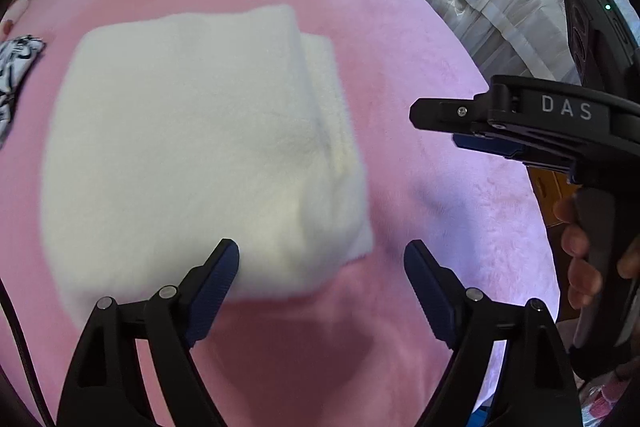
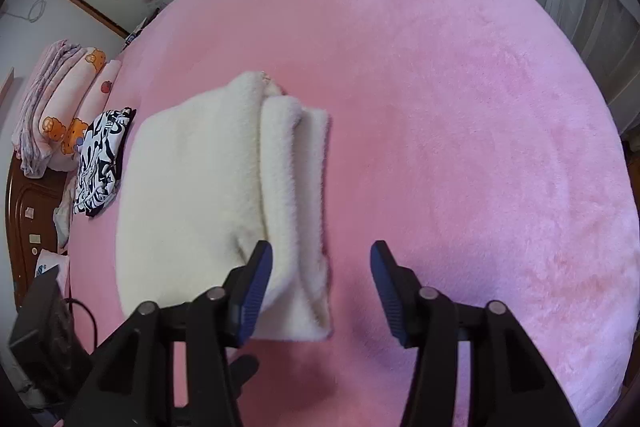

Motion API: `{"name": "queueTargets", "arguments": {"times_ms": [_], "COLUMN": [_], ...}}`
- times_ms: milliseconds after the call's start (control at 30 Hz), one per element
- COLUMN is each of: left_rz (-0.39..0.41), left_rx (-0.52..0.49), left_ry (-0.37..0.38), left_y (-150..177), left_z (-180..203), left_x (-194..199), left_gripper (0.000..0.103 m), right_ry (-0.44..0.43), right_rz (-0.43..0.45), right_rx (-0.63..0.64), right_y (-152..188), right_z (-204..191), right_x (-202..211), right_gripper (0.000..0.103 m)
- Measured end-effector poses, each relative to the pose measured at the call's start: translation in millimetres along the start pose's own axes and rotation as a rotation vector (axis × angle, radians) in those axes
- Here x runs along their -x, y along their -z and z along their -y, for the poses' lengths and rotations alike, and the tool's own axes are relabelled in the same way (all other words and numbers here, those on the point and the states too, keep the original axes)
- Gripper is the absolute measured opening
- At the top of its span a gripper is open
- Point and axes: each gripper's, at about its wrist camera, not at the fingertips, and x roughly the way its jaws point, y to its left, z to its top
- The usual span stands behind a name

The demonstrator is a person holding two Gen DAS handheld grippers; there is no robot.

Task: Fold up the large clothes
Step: 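Lay the folded bundle down and open both tools, pulling back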

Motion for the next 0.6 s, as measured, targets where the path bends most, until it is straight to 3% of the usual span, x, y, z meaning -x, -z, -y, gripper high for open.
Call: {"name": "queueTargets", "arguments": {"times_ms": [133,200,400,600], "left_rz": [-0.03,-0.03,-0.048,0.006], "left_rx": [0.082,0.135,0.25,0.255], "left_ry": [-0.053,-0.096,-0.177,-0.259], "left_y": [25,39,81,129], "left_z": [-22,-37,-86,-128], "left_x": [46,72,146,221], "left_gripper": [0.084,0.084,0.095,0.099], "right_ry": [0.032,0.05,0.114,0.174], "right_rz": [0.029,0.035,0.085,0.087], "right_rx": [0.019,0.028,0.015,0.022], "right_y": [14,25,64,128], "right_z": [-19,-30,-62,-108], "right_x": [14,23,51,76], "right_gripper": [0.08,0.085,0.094,0.096]}}
